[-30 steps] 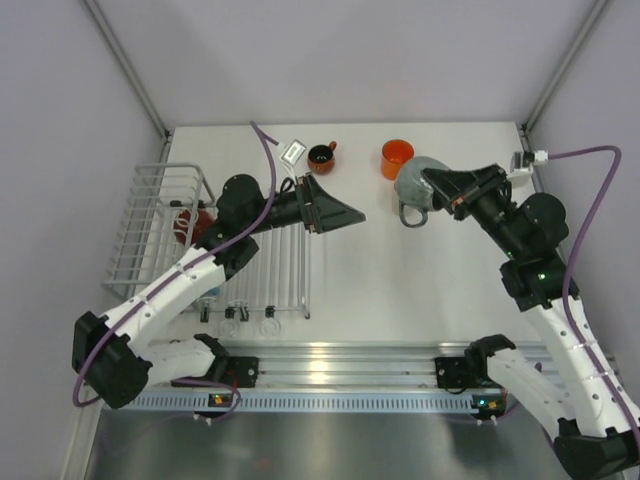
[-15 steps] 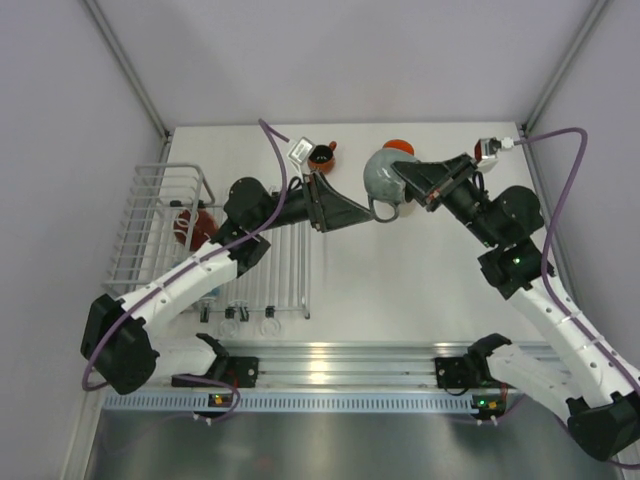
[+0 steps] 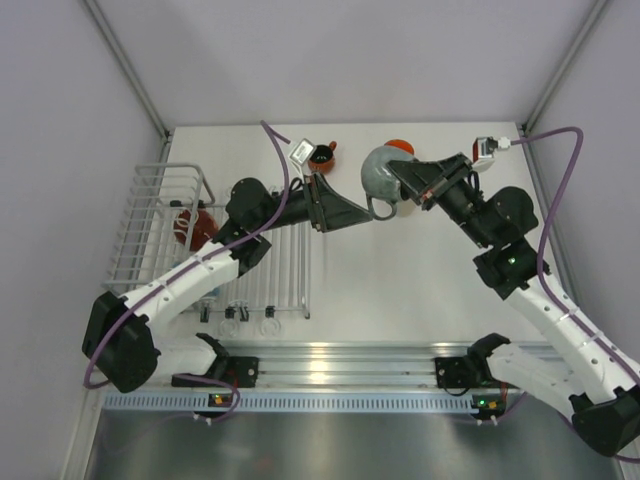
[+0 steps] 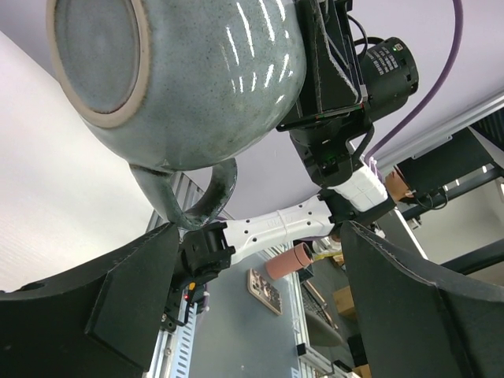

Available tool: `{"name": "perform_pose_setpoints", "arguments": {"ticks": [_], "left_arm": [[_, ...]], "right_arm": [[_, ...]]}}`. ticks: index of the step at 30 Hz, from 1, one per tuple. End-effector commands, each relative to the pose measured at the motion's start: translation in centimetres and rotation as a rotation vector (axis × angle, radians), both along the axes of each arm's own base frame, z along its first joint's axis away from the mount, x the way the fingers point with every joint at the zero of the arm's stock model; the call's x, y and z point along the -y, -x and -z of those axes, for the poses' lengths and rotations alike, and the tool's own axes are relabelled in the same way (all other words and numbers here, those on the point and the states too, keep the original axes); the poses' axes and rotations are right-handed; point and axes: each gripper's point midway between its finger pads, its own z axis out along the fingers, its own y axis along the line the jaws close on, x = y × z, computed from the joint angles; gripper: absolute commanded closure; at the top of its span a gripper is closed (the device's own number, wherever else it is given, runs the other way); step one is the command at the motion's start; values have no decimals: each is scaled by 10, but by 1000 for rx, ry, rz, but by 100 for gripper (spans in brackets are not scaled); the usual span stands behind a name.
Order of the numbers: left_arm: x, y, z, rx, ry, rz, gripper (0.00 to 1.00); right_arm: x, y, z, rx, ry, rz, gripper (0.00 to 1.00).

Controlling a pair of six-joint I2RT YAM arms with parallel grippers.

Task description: Load the cups into the dish rack

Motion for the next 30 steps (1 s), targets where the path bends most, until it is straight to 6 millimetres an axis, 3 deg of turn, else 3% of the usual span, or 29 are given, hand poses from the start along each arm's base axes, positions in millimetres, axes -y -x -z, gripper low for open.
{"name": "perform_pose_setpoints", "arguments": {"ticks": [1,7,17,21,24,30], "left_arm": [[2,10,-10,59,44,31,11],[2,10,-26,99,65,34,11],[0,5,-6,73,4,-6,10],[0,4,-16,78,28,-13,11],[-3,9,-33,89,93,4,15],[-14,33,-56,61,273,128,38]], "right_arm": [[13,49,-95,253,-149,-53,100],[7,52,-90,241,-163,-79,100],[17,55,-93,259,-120,-7,100],[4,56,-87,247,-135,-50,100],[-9,54,-77,227,-142,-87,100],[-11,53,-73,274,-156,-77,100]]}}
